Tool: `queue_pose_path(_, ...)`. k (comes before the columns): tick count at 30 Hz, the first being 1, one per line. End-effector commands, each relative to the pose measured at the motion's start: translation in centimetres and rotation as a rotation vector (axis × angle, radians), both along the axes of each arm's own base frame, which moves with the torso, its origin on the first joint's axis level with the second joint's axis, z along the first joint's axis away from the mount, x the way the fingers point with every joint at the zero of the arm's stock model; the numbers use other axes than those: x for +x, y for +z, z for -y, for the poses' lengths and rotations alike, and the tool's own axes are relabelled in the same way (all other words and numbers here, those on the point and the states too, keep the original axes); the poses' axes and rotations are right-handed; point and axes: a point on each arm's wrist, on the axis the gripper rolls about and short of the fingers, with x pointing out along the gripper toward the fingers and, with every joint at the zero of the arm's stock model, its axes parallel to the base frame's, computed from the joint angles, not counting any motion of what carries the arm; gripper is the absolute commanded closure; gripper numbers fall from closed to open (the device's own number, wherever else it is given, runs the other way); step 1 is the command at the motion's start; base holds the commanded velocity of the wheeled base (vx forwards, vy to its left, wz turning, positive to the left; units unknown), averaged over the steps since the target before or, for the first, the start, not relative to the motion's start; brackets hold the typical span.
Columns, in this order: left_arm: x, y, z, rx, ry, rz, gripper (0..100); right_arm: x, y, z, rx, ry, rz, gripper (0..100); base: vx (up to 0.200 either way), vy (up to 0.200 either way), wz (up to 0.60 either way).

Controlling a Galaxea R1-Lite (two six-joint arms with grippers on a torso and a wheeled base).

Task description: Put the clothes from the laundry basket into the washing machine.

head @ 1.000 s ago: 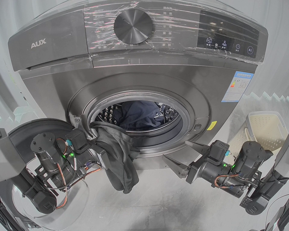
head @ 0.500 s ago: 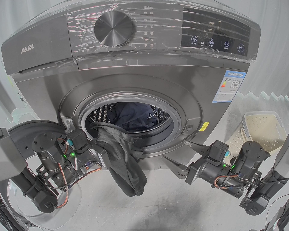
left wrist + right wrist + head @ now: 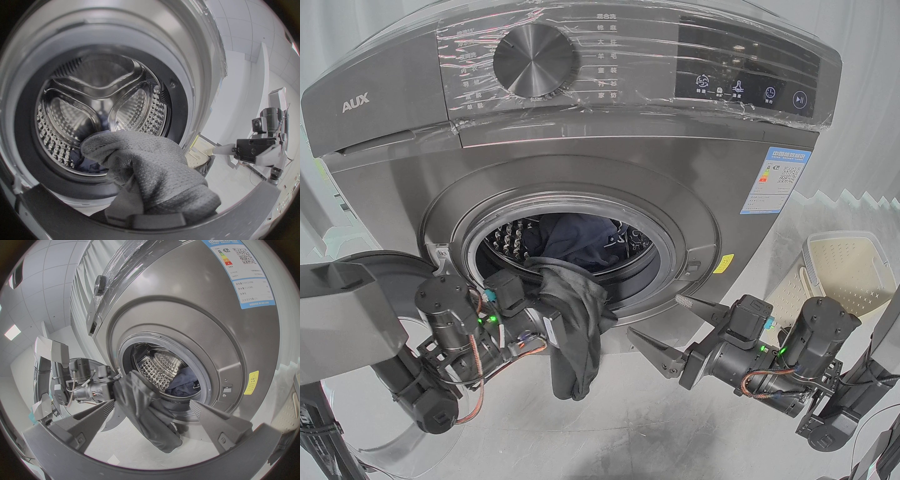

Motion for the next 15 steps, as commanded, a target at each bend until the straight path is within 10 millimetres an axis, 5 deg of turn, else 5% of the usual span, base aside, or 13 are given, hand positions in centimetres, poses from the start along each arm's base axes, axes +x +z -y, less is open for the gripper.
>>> queue_pose_path(1, 3.2, -2.3, 2.6, -0.027, -0.019, -0.019, 100, -0.1, 0.1, 0.0, 0.001, 0.004, 0.002, 0, 0.000, 0.000, 0.00)
queue_pose_path(15, 13.3, -4.3, 4.7, -0.120, 0.091, 0.073, 100, -0.1, 0.1, -0.1, 0.001, 0.007, 0.004, 0, 0.000, 0.000, 0.00)
